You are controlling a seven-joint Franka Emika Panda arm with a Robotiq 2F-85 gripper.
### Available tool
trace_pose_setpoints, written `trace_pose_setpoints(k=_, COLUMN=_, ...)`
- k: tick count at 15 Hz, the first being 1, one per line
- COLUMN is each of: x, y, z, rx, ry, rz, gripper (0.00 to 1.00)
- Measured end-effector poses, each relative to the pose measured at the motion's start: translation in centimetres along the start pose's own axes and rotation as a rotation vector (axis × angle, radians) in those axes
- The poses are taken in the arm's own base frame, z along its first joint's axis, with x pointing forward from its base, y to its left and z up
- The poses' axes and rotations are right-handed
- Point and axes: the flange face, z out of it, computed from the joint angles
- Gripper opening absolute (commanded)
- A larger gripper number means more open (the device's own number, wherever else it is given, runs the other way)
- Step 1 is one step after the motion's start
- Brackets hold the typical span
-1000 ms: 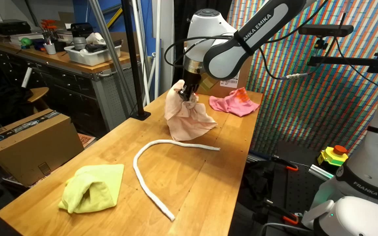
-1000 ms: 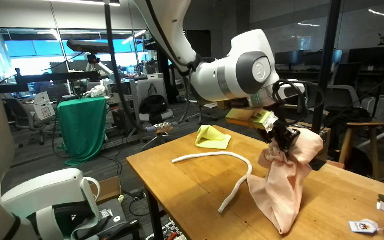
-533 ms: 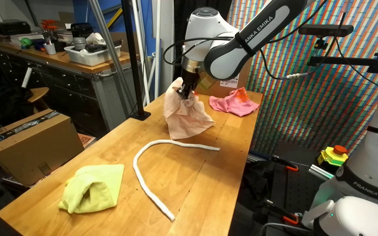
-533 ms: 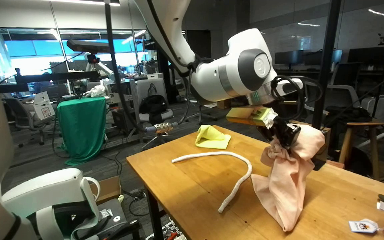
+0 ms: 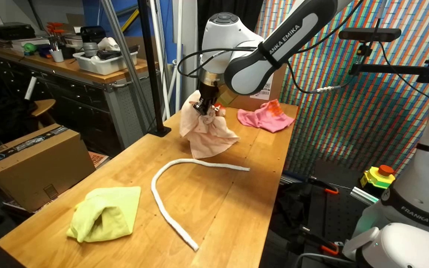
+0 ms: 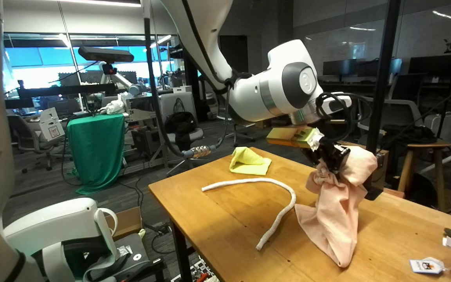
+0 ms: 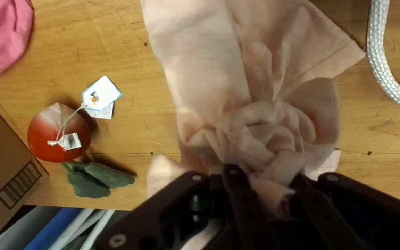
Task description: Spread the clothes and the objects across on the table
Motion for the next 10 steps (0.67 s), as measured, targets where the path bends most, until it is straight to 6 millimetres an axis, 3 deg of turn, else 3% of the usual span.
trace_pose_setpoints(k=2, x=0.3, y=-0.3, z=0.4, rx=-0.002, ry=-0.001, rz=0.005, gripper=0.04)
trace_pose_setpoints(k=3, x=0.4, y=-0.3, z=0.7, rx=-0.004, ry=-0.002, rz=0.007, gripper=0.4)
trace_pose_setpoints(k=5, x=0.6, y=-0.4, z=1.2, rx=-0.007, ry=-0.005, rz=0.007, gripper=0.48)
trace_pose_setpoints(k=10, x=0.9, y=-0.1, z=2.1, rx=-0.016, ry=-0.013, rz=0.011, gripper=0.86)
